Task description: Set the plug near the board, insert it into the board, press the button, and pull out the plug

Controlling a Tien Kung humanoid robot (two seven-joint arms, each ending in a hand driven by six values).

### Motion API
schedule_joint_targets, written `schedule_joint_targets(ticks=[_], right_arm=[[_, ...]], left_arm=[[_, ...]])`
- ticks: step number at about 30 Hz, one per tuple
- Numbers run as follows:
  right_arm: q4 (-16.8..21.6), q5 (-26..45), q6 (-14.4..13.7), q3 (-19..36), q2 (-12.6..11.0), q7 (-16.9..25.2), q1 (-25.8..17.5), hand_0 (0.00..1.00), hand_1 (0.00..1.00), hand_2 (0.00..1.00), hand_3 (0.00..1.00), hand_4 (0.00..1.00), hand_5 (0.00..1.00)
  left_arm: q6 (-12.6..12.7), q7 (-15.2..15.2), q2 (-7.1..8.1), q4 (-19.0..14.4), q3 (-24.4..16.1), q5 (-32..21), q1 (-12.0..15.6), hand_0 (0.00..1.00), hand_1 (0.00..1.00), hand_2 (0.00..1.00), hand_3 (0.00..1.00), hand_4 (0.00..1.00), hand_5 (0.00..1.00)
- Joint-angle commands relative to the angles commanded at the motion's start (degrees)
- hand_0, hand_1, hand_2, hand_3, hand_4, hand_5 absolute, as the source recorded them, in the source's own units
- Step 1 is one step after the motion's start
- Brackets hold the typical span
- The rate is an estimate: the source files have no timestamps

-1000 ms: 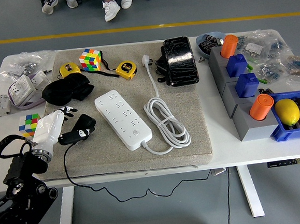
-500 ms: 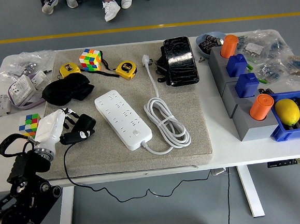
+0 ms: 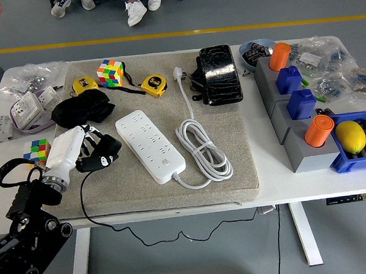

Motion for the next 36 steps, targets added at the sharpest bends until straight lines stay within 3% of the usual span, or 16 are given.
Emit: schedule_joint_targets(ticks=[8, 14, 26, 36], right_arm=[[0.0, 0.1, 0.0, 0.0, 0.1, 0.0, 0.0, 0.546, 0.613, 0.561, 0.513, 0.860, 0.387], [0.1, -0.1, 0.0, 0.1, 0.0, 0.1, -0.1, 0.547, 0.613, 0.561, 0.513, 0.860, 0.387], [0.1, 0.1, 0.0, -0.1, 0.0, 0.1, -0.1, 0.548, 0.613, 0.561, 0.513, 0.859, 0.387], [0.2, -0.1, 0.0, -0.1, -0.2, 0.1, -0.3, 0.548, 0.613, 0.560, 0.513, 0.859, 0.386]], left_arm=[[0.3, -4.7, 1.40, -1.1, 4.2, -4.0, -2.1, 0.230, 0.297, 0.335, 0.515, 0.788, 0.052], [0.7, -4.4, 1.15, -0.2, 7.4, -4.5, -3.7, 0.230, 0.303, 0.341, 0.518, 0.795, 0.069], [1.7, -2.4, -1.01, 3.3, 7.7, -1.3, -5.7, 0.230, 0.303, 0.345, 0.523, 0.783, 0.059], [1.4, -2.7, -0.75, 2.9, 7.6, -1.1, -4.9, 0.229, 0.302, 0.346, 0.524, 0.783, 0.055]])
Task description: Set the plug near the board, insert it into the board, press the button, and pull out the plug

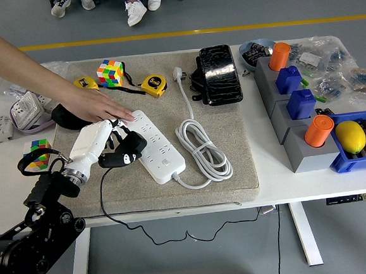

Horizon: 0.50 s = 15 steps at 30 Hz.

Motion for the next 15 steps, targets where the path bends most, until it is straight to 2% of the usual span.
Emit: schedule_joint_targets(ticks=[15], right_arm=[[0.2, -0.3, -0.4, 0.5, 0.0, 0.7, 0.1, 0.546, 0.613, 0.559, 0.511, 0.858, 0.387]], left_arm=[[-0.1, -0.5, 0.53, 0.7, -0.2, 1.3, 0.6, 0.230, 0.303, 0.350, 0.524, 0.783, 0.056]])
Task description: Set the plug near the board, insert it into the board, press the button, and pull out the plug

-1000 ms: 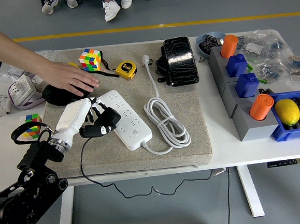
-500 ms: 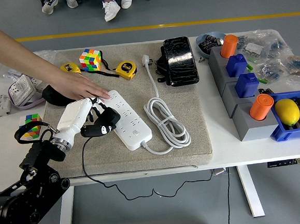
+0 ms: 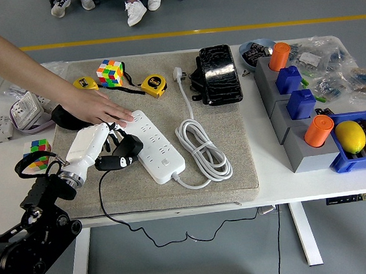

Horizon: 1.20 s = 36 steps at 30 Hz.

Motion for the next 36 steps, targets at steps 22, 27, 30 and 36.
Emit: schedule_joint_targets(ticks=[22, 27, 30, 36], right_arm=[[0.1, -0.1, 0.1, 0.2, 0.0, 0.0, 0.0, 0.549, 0.611, 0.552, 0.508, 0.854, 0.381], [0.1, -0.1, 0.1, 0.0, 0.0, 0.0, -0.1, 0.549, 0.609, 0.550, 0.509, 0.852, 0.380], [0.1, -0.1, 0.1, 0.1, 0.0, 0.0, 0.0, 0.549, 0.609, 0.550, 0.509, 0.852, 0.380], [0.1, -0.2, 0.1, 0.2, 0.0, 0.0, 0.0, 0.551, 0.610, 0.550, 0.509, 0.852, 0.378]], left_arm=[[-1.9, -1.1, -0.24, 0.0, -0.6, -1.3, 0.0, 0.454, 0.638, 0.627, 0.656, 0.998, 0.466], [-1.6, -1.7, -0.26, -0.2, -1.2, -2.2, 0.2, 0.452, 0.645, 0.639, 0.667, 0.998, 0.510], [-1.5, -2.1, -0.23, -0.4, -1.5, -2.5, 0.4, 0.452, 0.645, 0.639, 0.667, 0.998, 0.510], [1.4, -5.4, 0.37, -3.8, -2.5, -4.8, 2.4, 0.457, 0.645, 0.645, 0.671, 0.998, 0.537]])
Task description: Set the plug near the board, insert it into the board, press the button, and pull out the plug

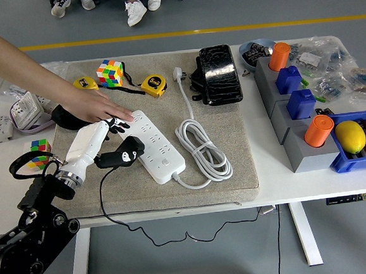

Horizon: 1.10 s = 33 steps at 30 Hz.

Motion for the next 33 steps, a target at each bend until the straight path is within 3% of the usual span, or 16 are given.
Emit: schedule_joint_targets(ticks=[2, 3, 8, 9, 21, 33], right_arm=[[0.0, 0.1, 0.0, -0.1, 0.0, 0.0, -0.1, 0.551, 0.610, 0.550, 0.509, 0.852, 0.378], [0.0, 0.1, 0.0, -0.1, 0.0, 0.0, -0.1, 0.550, 0.610, 0.550, 0.509, 0.851, 0.377], [-0.1, 0.1, 0.0, 0.0, 0.1, 0.1, 0.0, 0.550, 0.610, 0.550, 0.509, 0.851, 0.377], [-0.1, 0.1, 0.0, 0.0, 0.1, 0.1, 0.0, 0.551, 0.610, 0.548, 0.509, 0.850, 0.375], [0.1, -0.5, -0.2, 0.5, 0.1, 0.2, 0.0, 0.550, 0.609, 0.547, 0.509, 0.849, 0.370], [0.1, -0.3, -0.2, 0.2, 0.2, 0.4, 0.0, 0.550, 0.609, 0.547, 0.509, 0.848, 0.370]], left_arm=[[1.8, -1.6, 0.47, -1.5, 0.3, -1.4, 1.1, 0.457, 0.645, 0.645, 0.671, 0.998, 0.537], [2.6, -2.2, 0.73, -2.3, 0.6, -1.8, 1.6, 0.557, 0.702, 0.719, 0.724, 0.998, 0.611], [5.1, -3.6, 2.14, -4.8, 2.9, -1.3, 4.2, 0.557, 0.702, 0.719, 0.724, 0.998, 0.611], [5.1, -3.3, 2.22, -4.9, 3.0, -1.0, 4.5, 0.643, 0.775, 0.783, 0.755, 0.998, 0.633], [4.9, -1.6, 2.23, -5.0, 4.3, 0.9, 6.4, 0.673, 0.792, 0.792, 0.749, 0.998, 0.638], [3.8, 0.1, 1.32, -4.1, 5.7, 2.0, 4.1, 0.671, 0.792, 0.785, 0.741, 0.998, 0.642]])
